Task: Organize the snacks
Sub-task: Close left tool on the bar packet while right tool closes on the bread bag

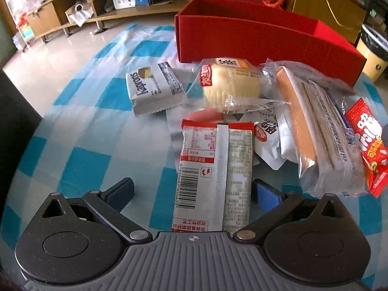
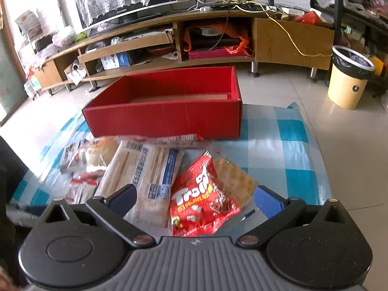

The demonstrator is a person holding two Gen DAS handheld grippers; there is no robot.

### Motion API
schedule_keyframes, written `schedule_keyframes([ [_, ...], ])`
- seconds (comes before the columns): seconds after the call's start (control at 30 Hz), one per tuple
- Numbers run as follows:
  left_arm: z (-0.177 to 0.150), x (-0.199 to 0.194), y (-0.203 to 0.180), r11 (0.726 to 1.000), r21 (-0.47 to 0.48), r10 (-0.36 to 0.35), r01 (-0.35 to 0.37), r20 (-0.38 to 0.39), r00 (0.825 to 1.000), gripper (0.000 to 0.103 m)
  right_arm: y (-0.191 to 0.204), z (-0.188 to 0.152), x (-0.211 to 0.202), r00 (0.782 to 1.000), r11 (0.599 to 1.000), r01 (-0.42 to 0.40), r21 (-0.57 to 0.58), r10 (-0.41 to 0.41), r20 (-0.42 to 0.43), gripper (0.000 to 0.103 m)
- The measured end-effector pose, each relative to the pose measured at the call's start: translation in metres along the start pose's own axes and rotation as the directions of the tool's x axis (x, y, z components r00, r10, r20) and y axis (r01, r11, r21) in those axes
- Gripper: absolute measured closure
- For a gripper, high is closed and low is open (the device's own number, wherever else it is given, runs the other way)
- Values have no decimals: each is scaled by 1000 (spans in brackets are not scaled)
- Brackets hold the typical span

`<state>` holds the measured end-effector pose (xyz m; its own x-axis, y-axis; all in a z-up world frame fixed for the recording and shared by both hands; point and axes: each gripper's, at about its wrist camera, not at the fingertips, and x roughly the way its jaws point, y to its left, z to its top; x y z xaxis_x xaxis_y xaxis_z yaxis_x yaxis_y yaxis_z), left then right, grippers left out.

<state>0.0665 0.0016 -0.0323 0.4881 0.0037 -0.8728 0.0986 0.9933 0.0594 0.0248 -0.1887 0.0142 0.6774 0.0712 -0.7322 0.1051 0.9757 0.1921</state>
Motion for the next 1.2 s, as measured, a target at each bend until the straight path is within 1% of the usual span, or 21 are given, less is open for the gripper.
schedule_keyframes([
  [0.03, -1, 0, 2, 1000, -3, -9, 9, 1, 1000, 0, -2, 1, 1, 1000, 1000, -10, 14, 10, -2, 1],
  [0.1, -2, -1, 4, 1000, 7, -16, 16, 27, 1000, 0, -3, 2, 3, 999, 998, -36, 43, 37, -16, 1],
  [0.17, -6, -1, 5, 1000, 18, -18, 17, 48, 999, 0, -2, 3, 8, 998, 997, -51, 53, 54, -39, 6],
  [0.2, -7, -2, 5, 1000, 23, -18, 17, 57, 998, 0, 0, 2, 8, 998, 997, -53, 50, 55, -44, 6],
  [0.47, -1, 0, 3, 998, 44, -38, 35, 51, 998, 0, 9, 5, 8, 998, 998, -60, 22, 61, -35, 7],
  [0.53, 4, 2, 4, 998, 51, -28, 26, 43, 999, 0, 8, 5, 9, 997, 998, -62, 23, 63, -38, 7],
  [0.57, 4, 1, 4, 998, 49, -28, 26, 38, 999, 2, 8, 5, 9, 997, 998, -62, 21, 63, -37, 7],
  [0.63, 3, -4, 5, 998, 61, -27, 25, 41, 999, 12, 8, 5, 9, 998, 998, -59, 16, 59, -34, 7],
  [0.67, 2, -7, 5, 997, 70, -28, 25, 44, 999, 22, 8, 5, 9, 998, 998, -57, 14, 57, -33, 7],
  [0.7, 1, -10, 6, 997, 72, -44, 41, 45, 998, 32, 8, 5, 9, 998, 998, -57, 12, 58, -34, 8],
  [0.73, 0, -13, 8, 996, 67, -64, 61, 40, 997, 36, 8, 5, 10, 998, 998, -59, 11, 60, -37, 8],
  [0.77, -1, -14, 10, 996, 63, -61, 59, 33, 998, 39, 8, 5, 11, 997, 998, -61, 11, 62, -40, 9],
  [0.87, -6, -19, 17, 997, 53, -57, 56, 14, 998, 42, 9, 4, 11, 997, 998, -66, 4, 66, -48, 13],
  [0.97, -11, -22, 25, 997, 30, -77, 78, -17, 997, 44, 8, 5, 11, 996, 997, -70, 10, 70, -52, 14],
  [1.03, -12, -23, 26, 996, 26, -89, 89, -22, 996, 46, 8, 9, 11, 996, 997, -73, 32, 75, -46, 14],
  [1.13, -14, -22, 26, 994, 34, -99, 100, -22, 995, 46, 18, 19, 16, 996, 997, -71, 25, 72, -60, 14],
  [1.2, -16, -24, 26, 992, 30, -121, 122, -26, 992, 45, 29, 26, 25, 995, 998, -57, -5, 56, -83, 14],
])
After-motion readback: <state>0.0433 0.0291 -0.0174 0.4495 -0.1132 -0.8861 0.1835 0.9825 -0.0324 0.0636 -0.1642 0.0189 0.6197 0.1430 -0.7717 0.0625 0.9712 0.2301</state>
